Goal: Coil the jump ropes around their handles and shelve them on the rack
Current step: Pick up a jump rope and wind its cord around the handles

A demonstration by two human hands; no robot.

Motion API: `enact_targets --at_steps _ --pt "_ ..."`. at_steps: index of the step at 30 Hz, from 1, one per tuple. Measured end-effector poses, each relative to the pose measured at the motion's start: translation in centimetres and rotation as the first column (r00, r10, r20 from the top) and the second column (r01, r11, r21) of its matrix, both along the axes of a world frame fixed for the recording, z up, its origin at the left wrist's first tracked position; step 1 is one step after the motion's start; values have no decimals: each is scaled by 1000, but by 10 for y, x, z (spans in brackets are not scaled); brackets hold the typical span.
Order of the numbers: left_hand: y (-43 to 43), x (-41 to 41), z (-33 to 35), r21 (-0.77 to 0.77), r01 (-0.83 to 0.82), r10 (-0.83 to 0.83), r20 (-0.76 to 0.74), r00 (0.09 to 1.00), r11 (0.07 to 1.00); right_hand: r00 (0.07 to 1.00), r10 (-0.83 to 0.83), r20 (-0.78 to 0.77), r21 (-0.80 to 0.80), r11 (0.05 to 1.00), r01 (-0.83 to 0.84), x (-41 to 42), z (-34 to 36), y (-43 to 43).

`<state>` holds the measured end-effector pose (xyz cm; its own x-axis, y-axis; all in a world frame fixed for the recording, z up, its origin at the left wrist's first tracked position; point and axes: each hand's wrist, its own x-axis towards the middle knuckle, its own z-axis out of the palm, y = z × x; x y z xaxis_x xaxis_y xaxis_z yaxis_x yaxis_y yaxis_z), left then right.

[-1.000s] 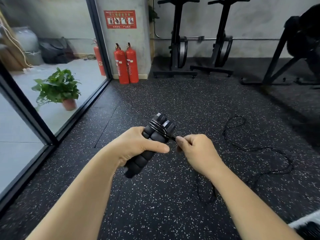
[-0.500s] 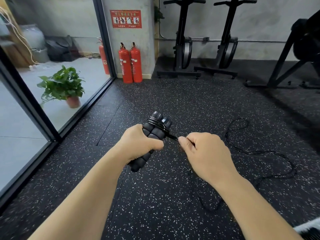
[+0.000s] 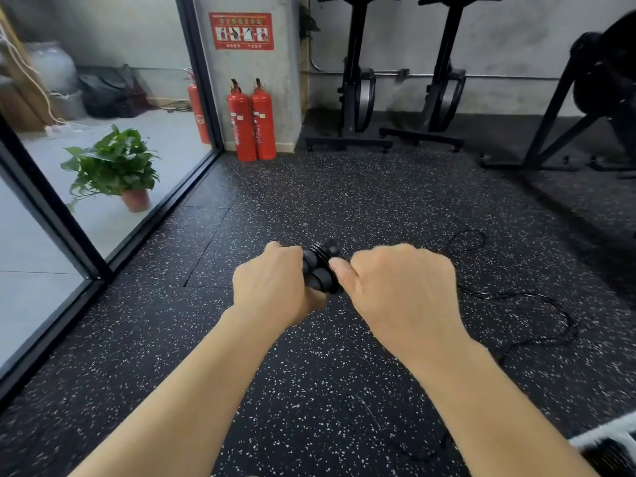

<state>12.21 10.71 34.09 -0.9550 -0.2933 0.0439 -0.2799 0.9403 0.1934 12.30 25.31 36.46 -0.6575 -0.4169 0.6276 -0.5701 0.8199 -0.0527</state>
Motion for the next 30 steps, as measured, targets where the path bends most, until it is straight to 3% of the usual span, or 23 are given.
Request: enact_targets --at_steps 6,10,15,20,23,26,30 --pt "23 7 0 -257 358 -348 87 933 897 999 -46 15 -23 999 47 -30 -5 15" --pt "27 13 6 -267 458 -437 135 889 848 979 -32 201 8 999 31 -45 -10 32" --pt "31 17 12 -252 537 -505 185 843 805 964 48 261 -78 997 -28 -48 -12 34" --pt "29 21 14 -192 621 -611 117 783 760 920 55 388 -127 992 -6 -53 -16 39" --pt "26 23 14 -128 637 -637 48 769 760 787 181 589 -279 960 -12 -57 -23 43" --pt "25 23 11 -63 659 -661 -31 750 750 563 365 741 -473 879 52 -56 -24 46" --pt "25 24 8 105 663 -649 -139 748 742 377 421 825 -510 842 175 -54 -28 49"
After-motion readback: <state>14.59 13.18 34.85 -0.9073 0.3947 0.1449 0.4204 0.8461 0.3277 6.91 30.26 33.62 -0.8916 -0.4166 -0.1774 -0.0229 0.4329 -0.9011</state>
